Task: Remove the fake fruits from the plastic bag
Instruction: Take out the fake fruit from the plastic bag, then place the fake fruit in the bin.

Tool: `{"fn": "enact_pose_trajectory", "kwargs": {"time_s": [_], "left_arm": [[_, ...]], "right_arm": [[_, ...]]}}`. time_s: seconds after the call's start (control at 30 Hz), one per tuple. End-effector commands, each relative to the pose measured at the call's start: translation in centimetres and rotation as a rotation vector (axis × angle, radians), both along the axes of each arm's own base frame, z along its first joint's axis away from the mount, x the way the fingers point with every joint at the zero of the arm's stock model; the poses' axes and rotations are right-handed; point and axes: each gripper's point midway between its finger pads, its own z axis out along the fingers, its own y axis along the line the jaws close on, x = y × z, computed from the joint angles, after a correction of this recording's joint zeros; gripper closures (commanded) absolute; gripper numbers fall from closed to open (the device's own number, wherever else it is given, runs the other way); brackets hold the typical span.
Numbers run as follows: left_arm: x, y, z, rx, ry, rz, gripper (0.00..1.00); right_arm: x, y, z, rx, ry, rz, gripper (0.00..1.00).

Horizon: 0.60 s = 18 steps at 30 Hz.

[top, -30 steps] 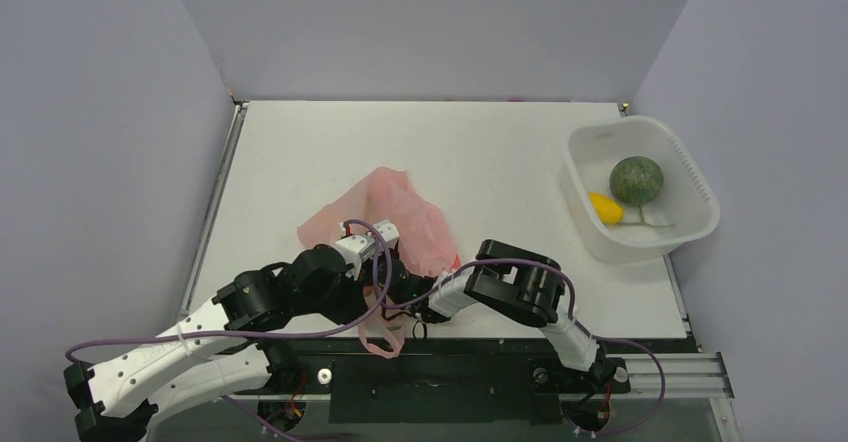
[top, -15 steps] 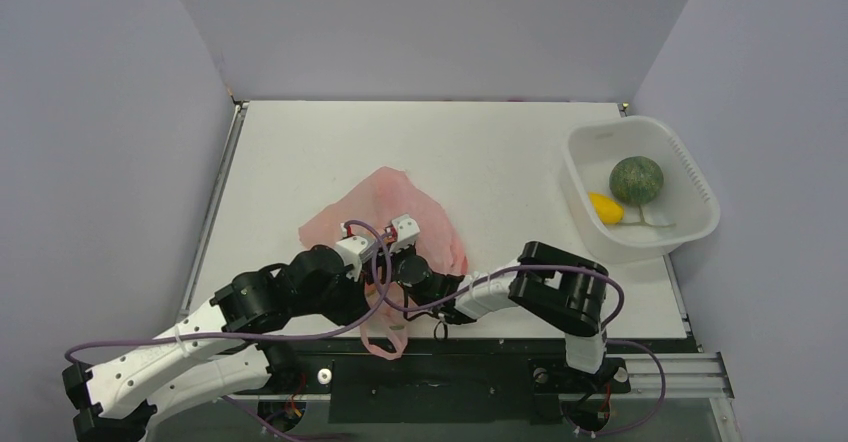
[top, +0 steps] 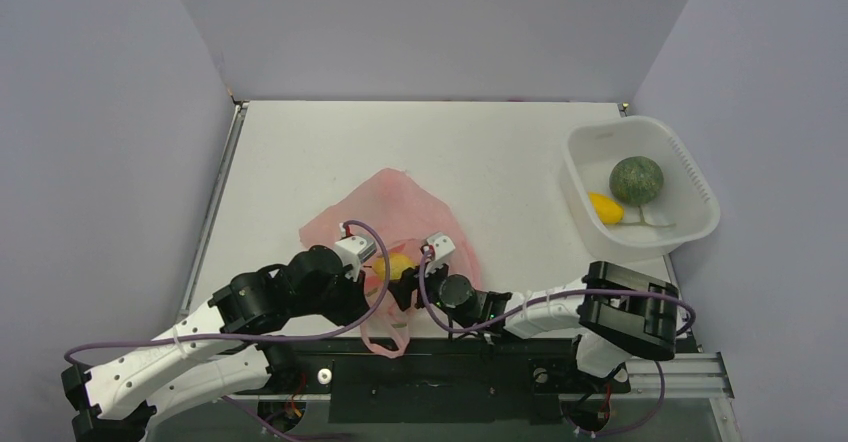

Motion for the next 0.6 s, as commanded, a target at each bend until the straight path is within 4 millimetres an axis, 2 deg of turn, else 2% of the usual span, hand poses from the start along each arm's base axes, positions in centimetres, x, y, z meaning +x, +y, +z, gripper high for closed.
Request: {"fn": "enact_pose_trajectory", "kwargs": {"time_s": [0.0, 0.03, 0.07, 0.1, 0.13, 0.17, 0.2, 0.23, 0.37, 0.43, 0.47, 0.5, 0.53, 0.57], "left_arm": [[0.3, -0.7, 1.4, -0.056, -0.041, -0.013, 1.0], [0.3, -0.7, 1.6, -0.065, -0.046, -0.012, 1.0], [0.3, -0.7, 1.6, -0.069, -0.047, -0.013, 1.0], [0.2, -0.6, 1.8, -0.076, -0.052, -0.013, 1.0], [0.2, -0.6, 1.8, -0.078, -0.054, -0.014, 1.0], [0.2, -0.6, 1.9, -0.084, -0.058, -0.014, 1.0], [0.2, -0.6, 2.0, -0.085, -0.06, -0.014, 1.0], [0.2, -0.6, 2.0, -0.087, -0.06, -0.014, 1.0], [0.2, -0.6, 1.9, -0.082, -0.056, -0.014, 1.0], [0.2, -0.6, 1.8, -0.078, -0.054, -0.014, 1.0], [0.2, -0.6, 1.8, -0.078, -0.053, -0.014, 1.0], [0.2, -0.6, 1.9, -0.079, -0.054, -0.013, 1.0], [0.2, -0.6, 1.9, -0.083, -0.054, -0.012, 1.0], [0.2, -0.6, 2.0, -0.084, -0.056, -0.012, 1.0]], "right_arm": [[-2.2, 0.2, 3.6, 0.095, 0.014, 0.076, 1.0], [-2.9, 0.2, 3.6, 0.077, 0.017, 0.105, 1.0], [-3.6, 0.4, 4.8, 0.097, 0.008, 0.127, 1.0], [-4.0, 0.2, 4.9, 0.078, 0.007, 0.141, 1.0], [-4.5, 0.1, 6.0, 0.094, -0.003, 0.153, 1.0], [-4.7, -0.3, 6.0, 0.069, -0.003, 0.154, 1.0], [-4.8, -0.6, 7.2, 0.088, -0.017, 0.146, 1.0], [-4.9, -1.2, 7.0, 0.065, -0.015, 0.138, 1.0], [-3.8, -4.3, 9.3, 0.064, -0.054, 0.038, 1.0], [-3.3, -6.3, 11.6, 0.09, -0.089, -0.013, 1.0], [-2.8, -7.4, 11.5, 0.061, -0.099, -0.057, 1.0], [-2.5, -8.3, 12.7, 0.076, -0.121, -0.081, 1.0], [-1.8, -9.6, 12.6, 0.044, -0.132, -0.138, 1.0], [-1.4, -10.5, 13.7, 0.057, -0.148, -0.166, 1.0]]}}
